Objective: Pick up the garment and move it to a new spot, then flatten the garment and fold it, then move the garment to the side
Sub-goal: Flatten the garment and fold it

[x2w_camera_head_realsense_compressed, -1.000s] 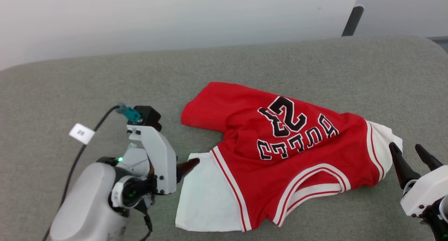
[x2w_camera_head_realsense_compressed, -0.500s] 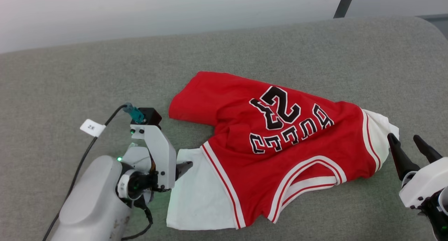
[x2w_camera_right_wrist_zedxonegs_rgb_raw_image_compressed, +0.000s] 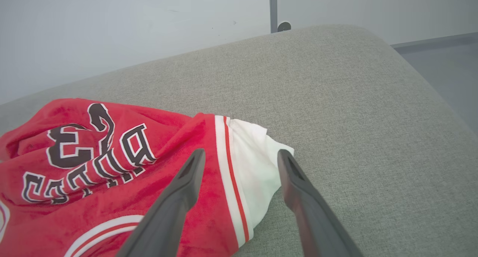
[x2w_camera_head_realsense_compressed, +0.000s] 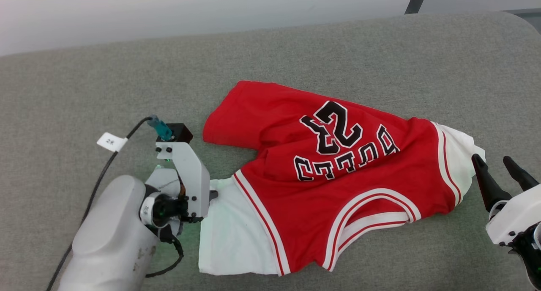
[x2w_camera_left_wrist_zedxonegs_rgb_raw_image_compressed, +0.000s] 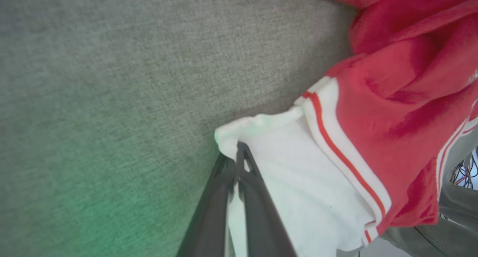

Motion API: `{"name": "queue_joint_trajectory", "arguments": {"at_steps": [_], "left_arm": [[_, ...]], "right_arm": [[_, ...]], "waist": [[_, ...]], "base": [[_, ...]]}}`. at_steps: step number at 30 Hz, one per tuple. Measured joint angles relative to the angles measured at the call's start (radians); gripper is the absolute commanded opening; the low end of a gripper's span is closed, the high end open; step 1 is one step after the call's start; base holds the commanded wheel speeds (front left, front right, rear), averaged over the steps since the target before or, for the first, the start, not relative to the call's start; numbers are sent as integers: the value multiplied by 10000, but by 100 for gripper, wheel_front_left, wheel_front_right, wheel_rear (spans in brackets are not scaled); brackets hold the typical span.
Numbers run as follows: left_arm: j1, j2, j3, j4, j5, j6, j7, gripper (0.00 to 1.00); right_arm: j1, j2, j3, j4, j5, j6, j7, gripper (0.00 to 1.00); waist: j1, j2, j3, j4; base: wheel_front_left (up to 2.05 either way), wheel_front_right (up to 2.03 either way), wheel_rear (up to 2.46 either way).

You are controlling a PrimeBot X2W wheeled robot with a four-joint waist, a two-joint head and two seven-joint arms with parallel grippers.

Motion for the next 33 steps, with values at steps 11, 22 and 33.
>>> {"name": "queue_joint_trajectory", "arguments": {"at_steps": [11, 22, 33], "left_arm": [[-46, 639, -36, -184, 4, -102, 274, 0], [73, 1983, 84, -581, 209, -186, 648, 0], [425, 3114, 115, -878, 585, -132, 700, 0]], "right_arm": [[15, -15, -174, 27, -6, 0, 19, 100], [127, 42, -184, -98, -71, 0, 198, 100], [275, 25, -150, -203, -40, 0, 376, 100]], "waist": [[0, 0, -154, 259], [0, 0, -277, 320], [0, 0, -373, 154]], "base": [[0, 0, 0], [0, 0, 0], [0, 0, 0]]}}
